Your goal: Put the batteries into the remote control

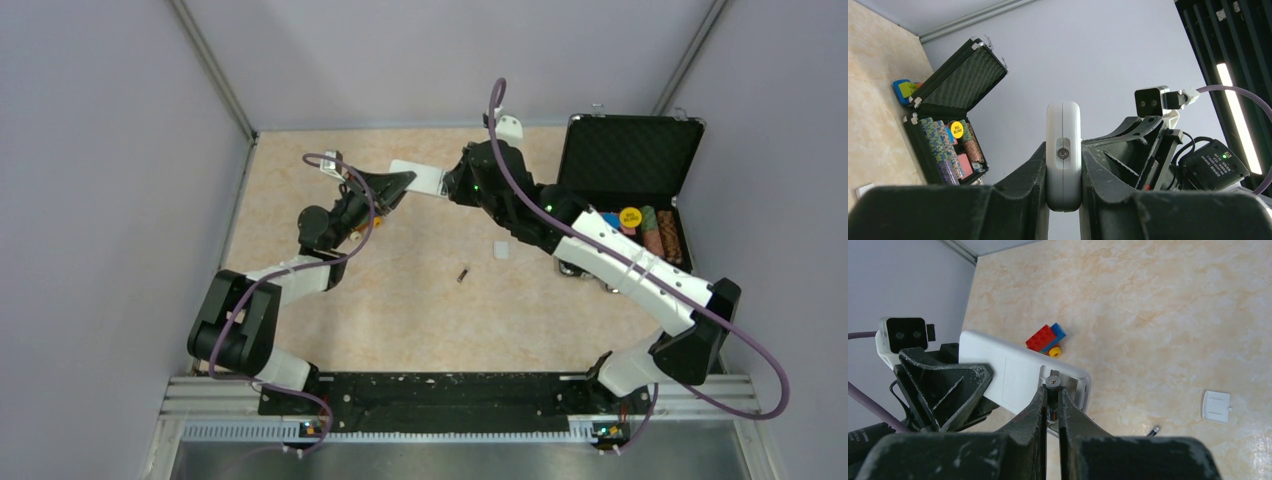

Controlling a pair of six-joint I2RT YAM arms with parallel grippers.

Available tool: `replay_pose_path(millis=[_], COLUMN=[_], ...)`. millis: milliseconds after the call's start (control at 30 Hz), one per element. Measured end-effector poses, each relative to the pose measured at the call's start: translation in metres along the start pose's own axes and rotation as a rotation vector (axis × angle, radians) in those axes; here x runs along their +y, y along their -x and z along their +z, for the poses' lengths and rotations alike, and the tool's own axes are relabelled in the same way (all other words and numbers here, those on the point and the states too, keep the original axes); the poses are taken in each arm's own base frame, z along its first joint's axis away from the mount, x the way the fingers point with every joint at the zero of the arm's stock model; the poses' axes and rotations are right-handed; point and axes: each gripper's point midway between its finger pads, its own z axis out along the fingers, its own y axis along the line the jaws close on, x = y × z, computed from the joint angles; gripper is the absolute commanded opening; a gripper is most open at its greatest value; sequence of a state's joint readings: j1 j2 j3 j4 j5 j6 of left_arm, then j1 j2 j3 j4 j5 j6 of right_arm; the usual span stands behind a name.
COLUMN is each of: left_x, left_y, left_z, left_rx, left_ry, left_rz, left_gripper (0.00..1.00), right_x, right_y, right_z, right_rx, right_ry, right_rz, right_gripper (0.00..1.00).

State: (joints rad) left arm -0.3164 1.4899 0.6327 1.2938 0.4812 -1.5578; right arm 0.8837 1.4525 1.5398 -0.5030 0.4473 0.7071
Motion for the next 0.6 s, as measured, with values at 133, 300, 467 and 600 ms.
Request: replay_pose_path(millis=[133, 300, 467, 600], left_x=[0.0007, 0.0006, 0.0001, 0.0001], left_y=[-0.0007, -0.0009, -0.0001, 0.0004], left_z=[-0.0002, 0.0001, 0.0000, 0.0001], left_rx=[0.001, -0.003, -0.012, -0.016], left_ry=[0.001, 0.000, -0.002, -0.001], left_rz=[0.003, 0.002, -0.011, -0.022], left_gripper=[0.00, 0.00, 0.00, 0.00], right_x=[-0.0002, -0.0002, 0.0001, 0.0003], right_y=[-0.0021, -0.0024, -0.0025, -0.0025], right_z=[0.0007, 0.0007, 0.0009, 0.0009], right_rx=[0.005, 0.006, 0.006, 0.006], right_ry=[0.001, -0.001, -0.001, -0.002], right_rz=[0.005, 0.018, 0.028, 0.039], right_gripper=[0.00, 0.03, 0.04, 0.06])
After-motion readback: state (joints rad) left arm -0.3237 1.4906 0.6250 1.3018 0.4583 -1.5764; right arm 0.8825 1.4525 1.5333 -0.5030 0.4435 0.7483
